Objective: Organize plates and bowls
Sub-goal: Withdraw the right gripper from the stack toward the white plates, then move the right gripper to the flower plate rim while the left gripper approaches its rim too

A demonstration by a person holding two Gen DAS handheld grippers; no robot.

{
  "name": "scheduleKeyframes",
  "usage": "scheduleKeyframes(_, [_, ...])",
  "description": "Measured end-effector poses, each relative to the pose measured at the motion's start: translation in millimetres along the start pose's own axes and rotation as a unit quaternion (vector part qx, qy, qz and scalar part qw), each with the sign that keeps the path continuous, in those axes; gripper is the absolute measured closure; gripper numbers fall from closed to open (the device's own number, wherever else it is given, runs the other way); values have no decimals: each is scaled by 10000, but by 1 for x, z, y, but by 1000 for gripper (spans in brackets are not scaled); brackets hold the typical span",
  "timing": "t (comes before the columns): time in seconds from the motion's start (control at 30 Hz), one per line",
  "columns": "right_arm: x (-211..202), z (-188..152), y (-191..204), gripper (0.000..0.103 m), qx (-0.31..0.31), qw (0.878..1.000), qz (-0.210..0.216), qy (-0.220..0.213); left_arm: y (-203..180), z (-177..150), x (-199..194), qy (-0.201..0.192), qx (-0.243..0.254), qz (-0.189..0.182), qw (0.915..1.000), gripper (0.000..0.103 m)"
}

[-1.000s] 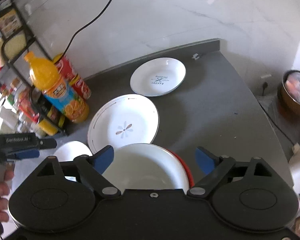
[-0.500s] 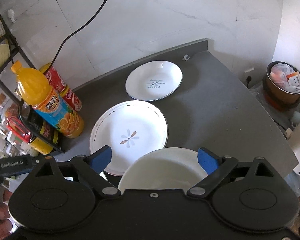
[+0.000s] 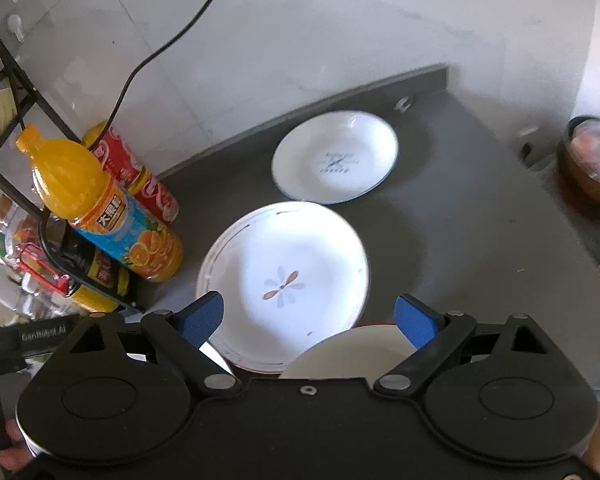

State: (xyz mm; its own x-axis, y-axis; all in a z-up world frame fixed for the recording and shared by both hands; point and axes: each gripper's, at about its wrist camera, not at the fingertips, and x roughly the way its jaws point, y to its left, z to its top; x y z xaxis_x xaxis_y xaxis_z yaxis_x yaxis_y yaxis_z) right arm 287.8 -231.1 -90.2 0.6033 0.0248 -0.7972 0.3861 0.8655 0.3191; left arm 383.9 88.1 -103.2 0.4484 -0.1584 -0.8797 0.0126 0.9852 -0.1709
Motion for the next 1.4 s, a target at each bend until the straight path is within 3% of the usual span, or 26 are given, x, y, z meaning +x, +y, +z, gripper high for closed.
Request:
scheduleKeyframes(0.13, [15, 10, -5, 12, 1, 9998, 72, 166, 5, 6, 4, -128, -515, -44, 9986, 32])
scheduleKeyframes(0.23, [28, 19, -12, 18, 72, 9994, 110, 313, -1, 13, 16, 48, -534, 48, 9985, 32])
scheduleKeyframes(0.3, [39, 25, -17, 30, 147, 9990, 93, 406, -4, 16, 24, 116, -561, 7, 9984, 32])
scheduleKeyframes(0.37, [50, 31, -24, 36, 298, 9979, 101, 559, -8, 17, 32, 163, -554, -11, 9983, 33])
scheduleKeyframes(0.57, [72, 38, -32, 42, 189, 9964, 18, 826, -13, 22, 58, 395, -677, -20, 9969, 37])
scheduleKeyframes(0.8, [97, 43, -44, 67, 251, 9927, 67, 1181, -20, 28, 80, 509, -700, -83, 9962, 52])
scheduleKeyframes(1.03, [123, 42, -57, 73, 366, 9877, -5, 1519, -25, 24, 109, 664, -747, -89, 9950, 70])
scheduleKeyframes(1.23, [136, 42, -54, 77, 296, 9850, 63, 1698, -20, 17, 134, 973, -1074, -114, 9894, 80])
scheduleKeyframes(1.4, [145, 43, -52, 84, 241, 9836, 10, 1786, -18, 19, 145, 991, -1261, -182, 9869, 87])
